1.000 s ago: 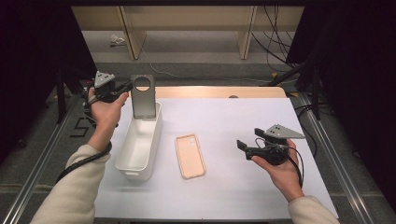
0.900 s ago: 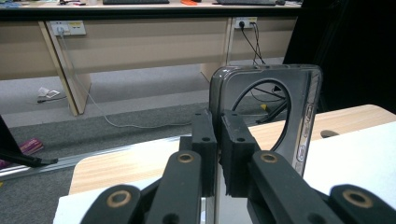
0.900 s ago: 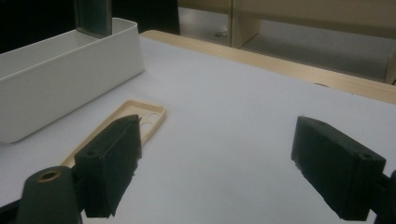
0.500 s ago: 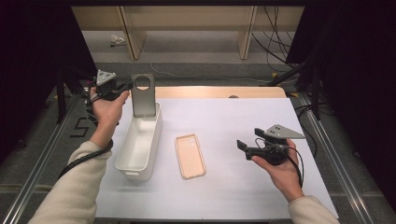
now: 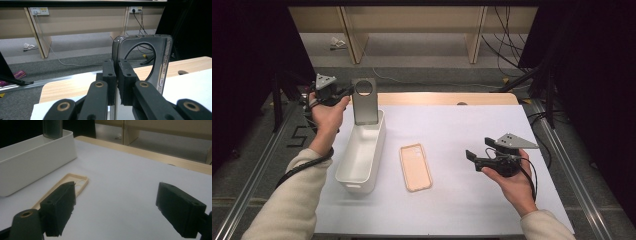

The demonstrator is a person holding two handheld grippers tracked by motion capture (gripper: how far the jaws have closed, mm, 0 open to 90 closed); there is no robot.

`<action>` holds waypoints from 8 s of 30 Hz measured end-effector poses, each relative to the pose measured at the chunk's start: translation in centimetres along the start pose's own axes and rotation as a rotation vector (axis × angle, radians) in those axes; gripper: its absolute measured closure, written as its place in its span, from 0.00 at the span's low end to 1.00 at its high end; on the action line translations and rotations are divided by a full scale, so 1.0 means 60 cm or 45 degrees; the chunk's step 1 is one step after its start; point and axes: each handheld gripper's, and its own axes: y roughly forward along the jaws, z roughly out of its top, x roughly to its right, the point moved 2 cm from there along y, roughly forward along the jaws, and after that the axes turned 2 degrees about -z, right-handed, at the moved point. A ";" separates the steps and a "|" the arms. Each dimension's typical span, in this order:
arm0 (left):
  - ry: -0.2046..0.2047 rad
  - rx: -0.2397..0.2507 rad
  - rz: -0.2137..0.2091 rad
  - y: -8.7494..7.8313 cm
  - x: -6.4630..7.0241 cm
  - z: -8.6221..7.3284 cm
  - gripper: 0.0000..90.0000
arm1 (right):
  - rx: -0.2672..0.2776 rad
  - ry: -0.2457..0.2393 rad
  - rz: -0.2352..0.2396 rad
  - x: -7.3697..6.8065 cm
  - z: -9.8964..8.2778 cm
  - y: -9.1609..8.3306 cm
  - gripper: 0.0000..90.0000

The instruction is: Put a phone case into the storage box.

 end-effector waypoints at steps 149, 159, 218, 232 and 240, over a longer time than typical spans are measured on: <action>0.137 -0.129 -0.372 -0.198 0.119 -0.191 0.06 | 0.013 -0.021 -0.046 0.011 -0.015 -0.022 0.18; 0.190 -0.138 -0.407 -0.208 0.138 -0.200 0.08 | 0.015 -0.021 -0.028 0.010 -0.019 -0.033 0.18; 0.389 -0.721 -0.653 -0.089 0.328 -0.290 1.00 | -0.005 -0.042 -0.001 0.007 -0.023 -0.022 0.18; 0.429 -0.757 -0.645 -0.090 0.330 -0.298 1.00 | -0.010 -0.044 0.004 0.006 -0.024 -0.021 0.18; 0.469 -0.778 -0.611 -0.093 0.327 -0.299 1.00 | -0.010 -0.044 0.008 0.005 -0.024 -0.021 0.18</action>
